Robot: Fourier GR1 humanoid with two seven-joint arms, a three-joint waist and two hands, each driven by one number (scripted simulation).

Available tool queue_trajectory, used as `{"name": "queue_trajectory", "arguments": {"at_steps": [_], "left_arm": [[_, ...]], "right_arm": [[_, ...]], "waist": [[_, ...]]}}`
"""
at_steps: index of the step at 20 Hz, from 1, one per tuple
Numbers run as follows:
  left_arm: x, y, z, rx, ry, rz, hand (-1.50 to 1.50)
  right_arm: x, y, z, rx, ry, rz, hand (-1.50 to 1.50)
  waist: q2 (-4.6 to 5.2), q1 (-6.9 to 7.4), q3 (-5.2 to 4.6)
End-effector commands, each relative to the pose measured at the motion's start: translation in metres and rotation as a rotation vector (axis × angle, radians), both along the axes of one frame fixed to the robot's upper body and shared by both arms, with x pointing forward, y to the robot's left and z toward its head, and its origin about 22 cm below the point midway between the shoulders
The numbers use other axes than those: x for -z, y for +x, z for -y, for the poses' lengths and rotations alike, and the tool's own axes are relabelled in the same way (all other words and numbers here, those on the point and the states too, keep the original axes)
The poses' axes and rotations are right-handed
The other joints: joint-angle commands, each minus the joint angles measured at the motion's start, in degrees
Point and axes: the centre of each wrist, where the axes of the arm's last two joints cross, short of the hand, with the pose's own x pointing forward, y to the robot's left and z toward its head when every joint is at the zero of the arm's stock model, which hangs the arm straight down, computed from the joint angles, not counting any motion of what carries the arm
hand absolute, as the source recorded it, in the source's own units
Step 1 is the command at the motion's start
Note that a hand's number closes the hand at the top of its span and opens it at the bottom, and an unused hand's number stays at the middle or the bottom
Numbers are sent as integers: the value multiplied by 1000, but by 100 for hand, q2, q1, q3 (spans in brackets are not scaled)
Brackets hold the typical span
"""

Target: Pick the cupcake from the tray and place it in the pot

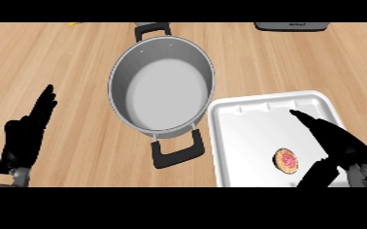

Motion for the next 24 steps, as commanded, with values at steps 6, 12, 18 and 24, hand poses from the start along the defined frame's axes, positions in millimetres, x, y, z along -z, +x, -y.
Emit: {"name": "queue_trajectory", "arguments": {"at_steps": [6, 12, 18, 24], "left_arm": [[7, -9, 3, 7, -24, -10, 0], [19, -4, -2, 1, -10, -8, 0], [0, -2, -4, 1, -5, -8, 0], [8, -21, -3, -6, -26, -17, 0]], "right_arm": [[13, 7, -25, -11, -62, -83, -150], [43, 24, -16, 3, -84, -128, -150], [62, 6, -26, 28, -98, -109, -150], [53, 40, 0, 35, -85, -121, -150]], "waist": [[-9, -37, 0], [-3, -47, 0], [-7, -55, 1], [-6, -24, 2]]}}
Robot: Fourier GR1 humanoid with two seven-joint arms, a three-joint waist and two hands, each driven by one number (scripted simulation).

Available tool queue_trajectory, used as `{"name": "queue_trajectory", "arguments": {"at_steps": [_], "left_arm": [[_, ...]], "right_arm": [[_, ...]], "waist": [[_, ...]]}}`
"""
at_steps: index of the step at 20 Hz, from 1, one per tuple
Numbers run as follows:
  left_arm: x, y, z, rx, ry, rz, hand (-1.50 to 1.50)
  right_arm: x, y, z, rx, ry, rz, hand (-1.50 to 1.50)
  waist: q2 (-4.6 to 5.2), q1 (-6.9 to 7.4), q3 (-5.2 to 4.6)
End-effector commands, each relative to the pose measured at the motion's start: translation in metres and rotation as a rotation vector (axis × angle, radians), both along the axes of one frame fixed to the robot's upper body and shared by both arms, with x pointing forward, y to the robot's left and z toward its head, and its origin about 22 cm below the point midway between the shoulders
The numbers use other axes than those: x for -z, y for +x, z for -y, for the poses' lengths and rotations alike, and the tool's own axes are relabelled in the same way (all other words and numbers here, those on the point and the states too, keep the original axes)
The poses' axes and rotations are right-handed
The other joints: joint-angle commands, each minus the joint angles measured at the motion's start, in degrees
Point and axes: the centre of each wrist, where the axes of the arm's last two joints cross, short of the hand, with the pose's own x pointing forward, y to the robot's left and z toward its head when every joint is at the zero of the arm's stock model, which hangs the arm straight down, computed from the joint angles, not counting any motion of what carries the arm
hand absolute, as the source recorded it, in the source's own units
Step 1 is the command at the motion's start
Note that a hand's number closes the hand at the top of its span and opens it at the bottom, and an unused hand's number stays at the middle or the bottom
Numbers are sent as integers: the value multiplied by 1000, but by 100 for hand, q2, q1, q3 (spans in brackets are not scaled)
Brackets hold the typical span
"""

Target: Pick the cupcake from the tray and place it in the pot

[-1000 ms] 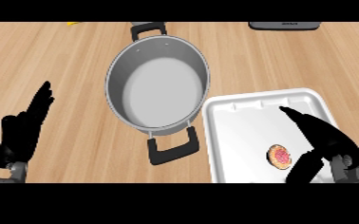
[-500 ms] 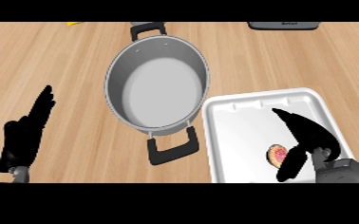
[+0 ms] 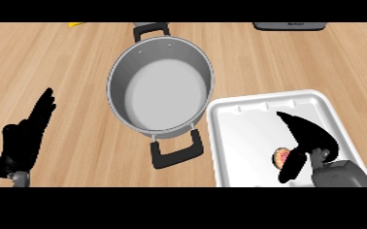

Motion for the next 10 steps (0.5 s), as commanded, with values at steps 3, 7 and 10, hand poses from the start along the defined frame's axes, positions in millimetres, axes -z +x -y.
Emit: {"name": "queue_trajectory", "arguments": {"at_steps": [3, 7, 10], "left_arm": [[-7, 8, 0, 7, 14, 8, 0], [-14, 4, 1, 9, -16, -5, 0], [1, -8, -1, -14, 12, 1, 0]], "right_arm": [[26, -6, 2, -24, 17, -36, -150], [32, -31, -3, -124, 5, 8, 150], [13, -6, -6, -128, -15, 6, 150]], "waist": [[1, -9, 0], [-6, -17, 1], [-3, -4, -1]]}}
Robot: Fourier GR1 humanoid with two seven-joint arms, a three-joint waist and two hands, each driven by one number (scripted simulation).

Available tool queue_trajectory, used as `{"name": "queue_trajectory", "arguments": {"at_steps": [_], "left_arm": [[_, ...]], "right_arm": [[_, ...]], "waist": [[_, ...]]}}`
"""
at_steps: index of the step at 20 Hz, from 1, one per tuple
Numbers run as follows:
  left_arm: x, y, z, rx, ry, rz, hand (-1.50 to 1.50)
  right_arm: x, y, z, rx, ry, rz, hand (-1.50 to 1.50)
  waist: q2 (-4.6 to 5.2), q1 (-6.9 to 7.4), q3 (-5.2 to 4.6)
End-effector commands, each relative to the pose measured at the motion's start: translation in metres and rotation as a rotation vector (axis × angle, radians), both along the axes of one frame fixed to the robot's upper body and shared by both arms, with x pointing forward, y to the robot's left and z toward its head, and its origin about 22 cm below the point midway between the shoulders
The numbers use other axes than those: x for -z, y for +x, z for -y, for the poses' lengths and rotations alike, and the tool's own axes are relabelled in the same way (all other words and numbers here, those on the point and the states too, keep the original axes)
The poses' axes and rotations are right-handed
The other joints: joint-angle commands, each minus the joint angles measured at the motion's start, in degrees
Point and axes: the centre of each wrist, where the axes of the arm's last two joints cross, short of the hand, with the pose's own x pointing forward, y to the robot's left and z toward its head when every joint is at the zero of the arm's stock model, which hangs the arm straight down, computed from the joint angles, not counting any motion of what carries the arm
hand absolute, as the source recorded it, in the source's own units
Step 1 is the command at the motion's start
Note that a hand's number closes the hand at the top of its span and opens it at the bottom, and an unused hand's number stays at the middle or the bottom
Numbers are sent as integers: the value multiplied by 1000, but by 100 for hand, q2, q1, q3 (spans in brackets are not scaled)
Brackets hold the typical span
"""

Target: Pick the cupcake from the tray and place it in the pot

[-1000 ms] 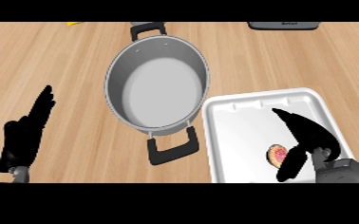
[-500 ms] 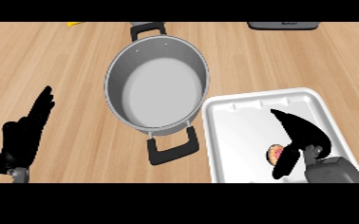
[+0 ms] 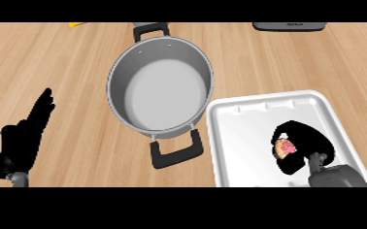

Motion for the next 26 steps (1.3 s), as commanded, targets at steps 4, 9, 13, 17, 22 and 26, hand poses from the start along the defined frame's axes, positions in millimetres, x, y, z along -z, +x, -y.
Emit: {"name": "queue_trajectory", "arguments": {"at_steps": [4, 9, 13, 17, 22, 26], "left_arm": [[3, -7, 1, -1, -2, 0, 0], [-9, 8, 8, -3, -12, 13, 0], [-5, 15, 16, 81, 4, 15, 0], [0, 15, 18, 59, 3, -9, 0], [3, 16, 18, 35, -4, -11, 0], [0, 9, 7, 21, 5, -8, 0]], "right_arm": [[23, 5, -15, -18, 7, 12, 150], [2, -15, -49, -193, 60, 51, 150], [-33, -43, -184, -757, 162, 192, 150], [-51, -86, -246, -1005, 157, 364, 150], [-77, -127, -262, -1027, 178, 677, 150], [-103, -135, -260, -891, 233, 947, 150]], "waist": [[13, 14, 16], [2, -13, 16], [4, 516, 6], [-12, 398, 12], [-28, 113, 13], [-39, 89, 15]]}}
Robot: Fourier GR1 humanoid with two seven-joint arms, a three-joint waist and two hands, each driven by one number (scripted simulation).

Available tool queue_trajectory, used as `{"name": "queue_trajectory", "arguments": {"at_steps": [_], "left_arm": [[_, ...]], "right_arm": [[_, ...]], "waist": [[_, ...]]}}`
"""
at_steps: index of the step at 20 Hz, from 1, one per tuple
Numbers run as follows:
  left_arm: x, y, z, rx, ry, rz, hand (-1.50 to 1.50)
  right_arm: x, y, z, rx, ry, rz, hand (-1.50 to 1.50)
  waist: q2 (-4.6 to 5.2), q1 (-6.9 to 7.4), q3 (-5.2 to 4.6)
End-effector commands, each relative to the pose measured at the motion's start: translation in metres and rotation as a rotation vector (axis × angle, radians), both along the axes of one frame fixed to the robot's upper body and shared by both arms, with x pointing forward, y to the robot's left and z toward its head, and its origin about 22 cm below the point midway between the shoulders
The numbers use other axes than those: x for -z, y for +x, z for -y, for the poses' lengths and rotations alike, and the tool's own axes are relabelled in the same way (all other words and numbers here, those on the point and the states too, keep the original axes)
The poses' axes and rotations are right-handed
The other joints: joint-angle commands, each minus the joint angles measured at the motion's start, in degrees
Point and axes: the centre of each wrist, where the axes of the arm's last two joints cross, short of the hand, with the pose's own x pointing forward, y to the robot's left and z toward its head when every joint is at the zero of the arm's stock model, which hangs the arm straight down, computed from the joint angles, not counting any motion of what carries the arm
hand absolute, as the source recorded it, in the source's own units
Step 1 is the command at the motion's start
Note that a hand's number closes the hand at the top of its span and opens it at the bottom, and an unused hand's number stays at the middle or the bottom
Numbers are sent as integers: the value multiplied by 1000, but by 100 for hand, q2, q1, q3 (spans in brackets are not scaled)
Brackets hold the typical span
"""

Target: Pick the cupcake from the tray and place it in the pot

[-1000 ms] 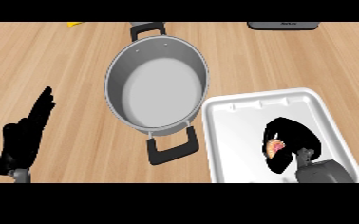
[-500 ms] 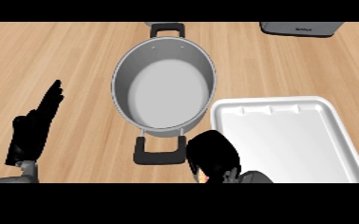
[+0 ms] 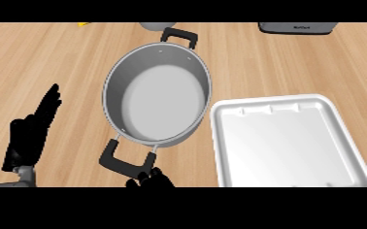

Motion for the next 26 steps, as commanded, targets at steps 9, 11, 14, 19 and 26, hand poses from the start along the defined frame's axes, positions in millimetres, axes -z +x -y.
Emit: {"name": "queue_trajectory", "arguments": {"at_steps": [9, 11, 14, 19, 26], "left_arm": [[9, -7, 1, -21, -9, 4, 0], [-9, 8, 0, -23, 10, 12, 0], [-5, 2, -13, -6, 1, 3, 0], [2, 15, 6, -26, 8, 11, 0], [2, 2, 5, -3, -4, 20, 0]], "right_arm": [[-54, -10, -9, 113, 423, 114, 150], [-71, 16, -11, 120, 458, 106, 150], [-84, 36, -27, 127, 498, 122, 150], [-99, 83, -32, 146, 558, 108, 150], [-83, 160, -40, 185, 518, 130, 150]], "waist": [[33, -75, -4], [47, -95, -2], [47, -44, -5], [65, -92, -3], [86, -6, -3]]}}
